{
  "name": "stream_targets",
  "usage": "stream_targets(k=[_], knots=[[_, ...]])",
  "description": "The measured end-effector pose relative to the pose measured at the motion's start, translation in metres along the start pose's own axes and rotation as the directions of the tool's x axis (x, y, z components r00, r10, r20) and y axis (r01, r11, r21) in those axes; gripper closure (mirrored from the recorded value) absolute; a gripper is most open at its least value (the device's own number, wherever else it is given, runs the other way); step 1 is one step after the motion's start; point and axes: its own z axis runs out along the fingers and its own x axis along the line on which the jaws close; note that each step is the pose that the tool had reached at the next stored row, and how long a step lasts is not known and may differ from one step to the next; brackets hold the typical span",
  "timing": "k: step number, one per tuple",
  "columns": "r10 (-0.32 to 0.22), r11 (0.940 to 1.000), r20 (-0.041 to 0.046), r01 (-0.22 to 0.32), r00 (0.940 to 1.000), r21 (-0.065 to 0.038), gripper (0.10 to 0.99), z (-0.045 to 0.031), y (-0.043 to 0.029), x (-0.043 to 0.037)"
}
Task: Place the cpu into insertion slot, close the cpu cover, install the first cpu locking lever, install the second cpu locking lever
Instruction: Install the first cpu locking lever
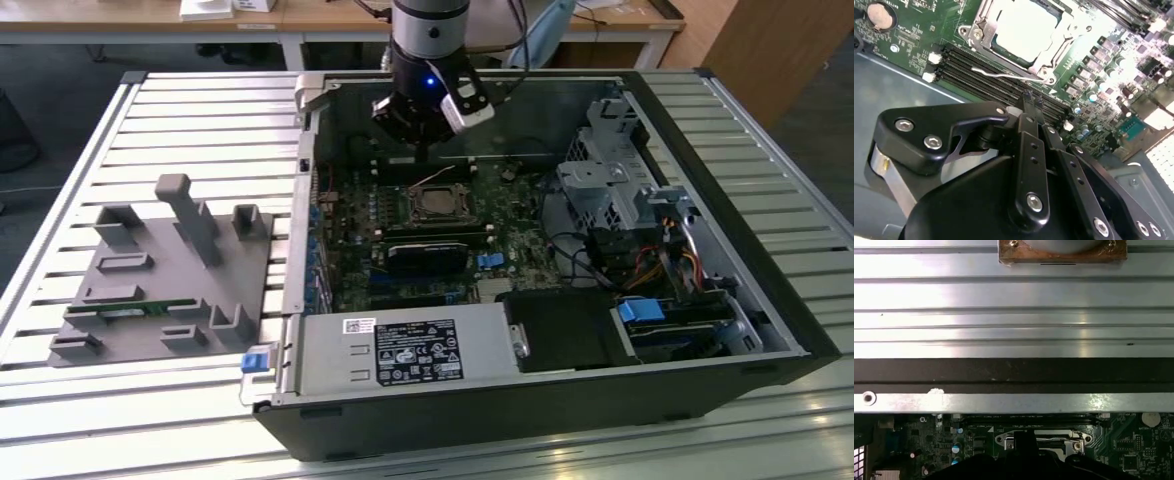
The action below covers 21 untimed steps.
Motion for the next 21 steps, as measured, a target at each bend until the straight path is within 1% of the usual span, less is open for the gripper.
stream_targets(k=[2, 8, 15, 21], knots=[[-0.008, 1.0000, -0.0009, 0.008, 1.0000, 0.000, 0.969, 0.0010, -0.0001, -0.0014], [-0.008, 1.0000, -0.0008, 0.008, 1.0000, 0.000, 0.969, 0.0045, -0.0001, -0.0049], [-0.009, 1.0000, -0.0008, 0.009, 1.0000, 0.000, 0.969, 0.0130, -0.0003, -0.0103], [-0.009, 1.0000, -0.0008, 0.009, 1.0000, 0.000, 0.969, 0.0157, 0.0001, -0.0162]])
